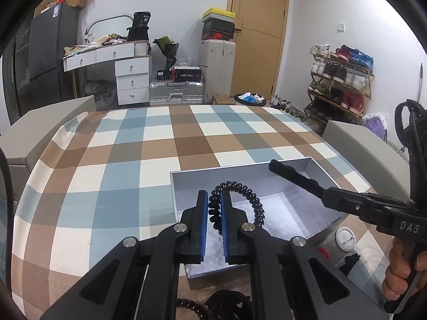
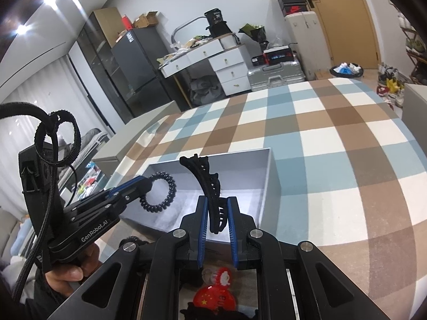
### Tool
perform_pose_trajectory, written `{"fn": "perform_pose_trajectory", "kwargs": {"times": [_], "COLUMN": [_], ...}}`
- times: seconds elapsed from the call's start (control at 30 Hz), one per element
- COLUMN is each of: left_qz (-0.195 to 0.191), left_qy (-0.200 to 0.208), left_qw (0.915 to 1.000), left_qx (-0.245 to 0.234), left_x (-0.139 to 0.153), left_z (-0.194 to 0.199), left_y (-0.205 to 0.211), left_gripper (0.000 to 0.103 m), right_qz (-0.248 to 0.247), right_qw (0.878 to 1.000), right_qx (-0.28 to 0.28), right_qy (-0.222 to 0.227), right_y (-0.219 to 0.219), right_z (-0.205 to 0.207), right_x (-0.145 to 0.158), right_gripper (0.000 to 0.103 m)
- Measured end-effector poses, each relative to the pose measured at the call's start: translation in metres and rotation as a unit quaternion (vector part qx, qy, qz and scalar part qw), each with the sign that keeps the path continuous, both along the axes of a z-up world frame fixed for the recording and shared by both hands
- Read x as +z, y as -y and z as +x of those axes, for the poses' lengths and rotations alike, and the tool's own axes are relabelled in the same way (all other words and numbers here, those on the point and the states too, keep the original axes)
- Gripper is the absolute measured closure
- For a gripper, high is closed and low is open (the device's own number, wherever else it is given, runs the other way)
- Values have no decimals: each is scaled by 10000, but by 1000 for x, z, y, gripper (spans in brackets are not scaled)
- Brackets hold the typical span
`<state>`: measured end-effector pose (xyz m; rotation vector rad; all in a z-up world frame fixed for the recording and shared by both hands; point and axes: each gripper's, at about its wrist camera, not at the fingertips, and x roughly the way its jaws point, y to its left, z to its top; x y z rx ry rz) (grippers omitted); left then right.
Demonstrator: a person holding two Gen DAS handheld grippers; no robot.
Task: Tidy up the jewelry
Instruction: 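Open both grippers to drop the comb and bracelet into the grey box, then withdraw both grippers from the box back over the remaining items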
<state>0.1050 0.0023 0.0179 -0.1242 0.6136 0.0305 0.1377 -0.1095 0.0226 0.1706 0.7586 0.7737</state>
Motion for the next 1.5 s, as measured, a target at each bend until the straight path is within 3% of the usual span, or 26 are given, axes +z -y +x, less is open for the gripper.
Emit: {"fn": "perform_pose_trajectory", "kwargs": {"times": [0.17, 0.23, 0.27, 0.33, 0.37, 0.47, 0.6, 0.8, 1.1, 1.5], "left_qz": [59, -6, -45, -121, -113, -26, 126, -110, -29, 206], "left_qy": [-50, -99, -91, -18, -3, 64, 159, 45, -115, -296], "left_qw": [10000, 9999, 9999, 9997, 9997, 9999, 9998, 9999, 9999, 9993], "left_qx": [-4, -41, -80, -205, -213, -142, -19, 24, -69, -104], "left_x": [1, 2, 3, 7, 9, 12, 14, 7, -9, -20], "left_z": [0, -2, -4, -10, -14, -25, -41, -56, -73, -77], "left_y": [3, 2, 3, 4, 4, 5, 1, -11, -6, -3], "left_gripper": [95, 74, 59, 50, 45, 17, 1, 1, 1, 1], "right_qz": [-53, 31, 74, 163, 160, -1, -58, -504, -911, -1409], "right_qw": [9999, 9999, 9999, 9997, 9996, 9992, 9989, 9974, 9958, 9899], "right_qx": [-31, -25, -29, -22, -13, -174, -232, -416, -15, 101], "right_qy": [104, 139, 147, 200, 228, 357, 405, 308, 71, -79], "right_y": [1, 7, 11, 20, 21, 32, 41, 44, 34, 12], "right_z": [-4, -7, -9, -14, -16, -26, -35, -47, -67, -71], "right_x": [4, 6, 7, 9, 10, 16, 19, 4, -21, -36], "right_gripper": [85, 79, 72, 64, 57, 20, 2, 0, 0, 0]}}
